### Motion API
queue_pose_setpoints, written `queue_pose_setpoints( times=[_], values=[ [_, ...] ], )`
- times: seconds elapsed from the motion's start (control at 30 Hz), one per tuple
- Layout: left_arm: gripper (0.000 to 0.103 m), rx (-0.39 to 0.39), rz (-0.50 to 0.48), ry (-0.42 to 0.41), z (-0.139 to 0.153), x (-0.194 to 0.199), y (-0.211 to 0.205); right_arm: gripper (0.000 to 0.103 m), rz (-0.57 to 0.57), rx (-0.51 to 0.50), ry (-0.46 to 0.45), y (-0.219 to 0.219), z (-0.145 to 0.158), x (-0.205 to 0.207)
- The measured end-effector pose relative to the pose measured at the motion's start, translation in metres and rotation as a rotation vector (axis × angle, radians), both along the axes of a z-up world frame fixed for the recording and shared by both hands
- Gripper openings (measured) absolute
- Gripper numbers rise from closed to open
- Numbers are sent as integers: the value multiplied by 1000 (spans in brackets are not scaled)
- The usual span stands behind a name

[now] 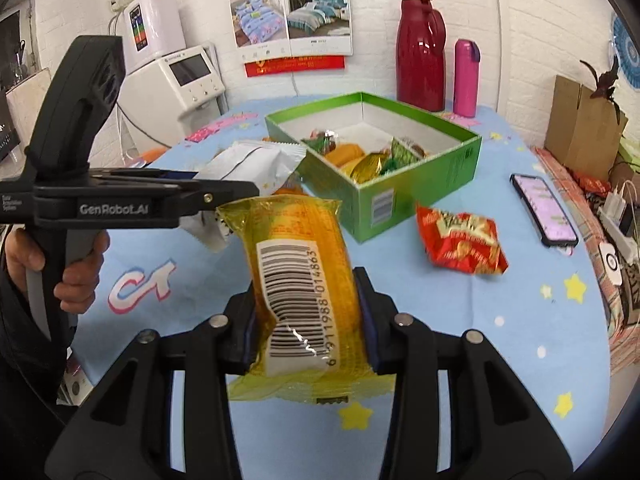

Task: Organize snacks
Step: 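Carry both held snacks into the green box and open both tools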

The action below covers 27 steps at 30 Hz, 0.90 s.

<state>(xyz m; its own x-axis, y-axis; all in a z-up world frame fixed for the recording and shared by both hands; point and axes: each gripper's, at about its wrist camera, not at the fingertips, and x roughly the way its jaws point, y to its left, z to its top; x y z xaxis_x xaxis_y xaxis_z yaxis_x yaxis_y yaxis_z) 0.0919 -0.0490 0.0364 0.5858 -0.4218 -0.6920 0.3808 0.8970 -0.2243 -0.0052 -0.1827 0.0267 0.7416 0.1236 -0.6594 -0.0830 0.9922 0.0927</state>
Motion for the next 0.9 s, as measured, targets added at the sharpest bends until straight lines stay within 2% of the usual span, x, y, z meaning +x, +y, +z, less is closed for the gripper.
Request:
queue_pose_setpoints(
  times=[0.2,0.37,0.57,0.9],
  values=[
    [57,-30,47,-41,31,26,8,43,-15,-11,-66,-7,24,45],
    [57,-27,91,-32,39,63,9,43,-55,33,-59,-20,26,93],
    [57,-66,146,29,30,114,12,43,-94,9,4,-35,15,152],
    [57,-22,193,113,-3,193,3,43,-137,-39,138,-58,-13,233]
  ],
)
